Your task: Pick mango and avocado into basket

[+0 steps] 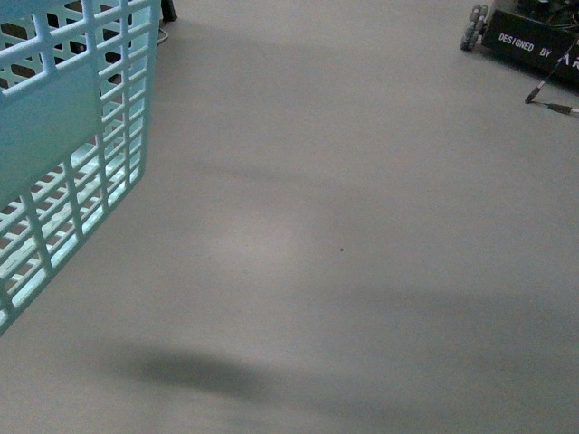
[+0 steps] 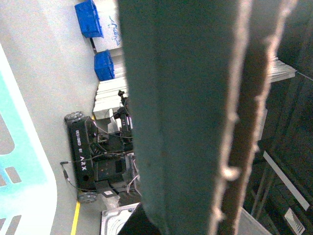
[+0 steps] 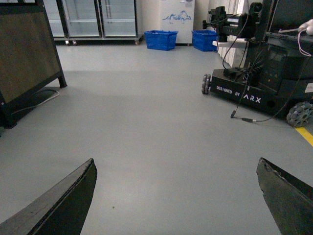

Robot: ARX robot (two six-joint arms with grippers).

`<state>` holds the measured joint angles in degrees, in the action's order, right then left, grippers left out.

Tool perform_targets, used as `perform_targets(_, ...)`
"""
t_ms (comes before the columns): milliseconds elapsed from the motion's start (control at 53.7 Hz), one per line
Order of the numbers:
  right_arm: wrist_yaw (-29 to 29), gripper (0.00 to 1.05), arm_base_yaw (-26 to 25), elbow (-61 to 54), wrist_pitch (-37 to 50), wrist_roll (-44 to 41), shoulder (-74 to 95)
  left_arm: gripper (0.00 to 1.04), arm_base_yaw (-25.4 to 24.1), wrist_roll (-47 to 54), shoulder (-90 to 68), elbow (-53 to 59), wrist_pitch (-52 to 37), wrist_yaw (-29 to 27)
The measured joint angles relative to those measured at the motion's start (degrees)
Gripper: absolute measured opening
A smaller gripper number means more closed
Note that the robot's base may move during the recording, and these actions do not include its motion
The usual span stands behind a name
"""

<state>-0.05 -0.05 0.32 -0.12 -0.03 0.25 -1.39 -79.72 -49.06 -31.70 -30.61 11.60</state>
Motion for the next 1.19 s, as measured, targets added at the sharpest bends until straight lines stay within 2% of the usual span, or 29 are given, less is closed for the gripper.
perform_targets(1192, -0.02, 0.97, -0.02, 0.00, 0.00, 0.00, 0.00, 0.08, 0.00, 0.04, 0.00, 0.31, 0.00, 0.00)
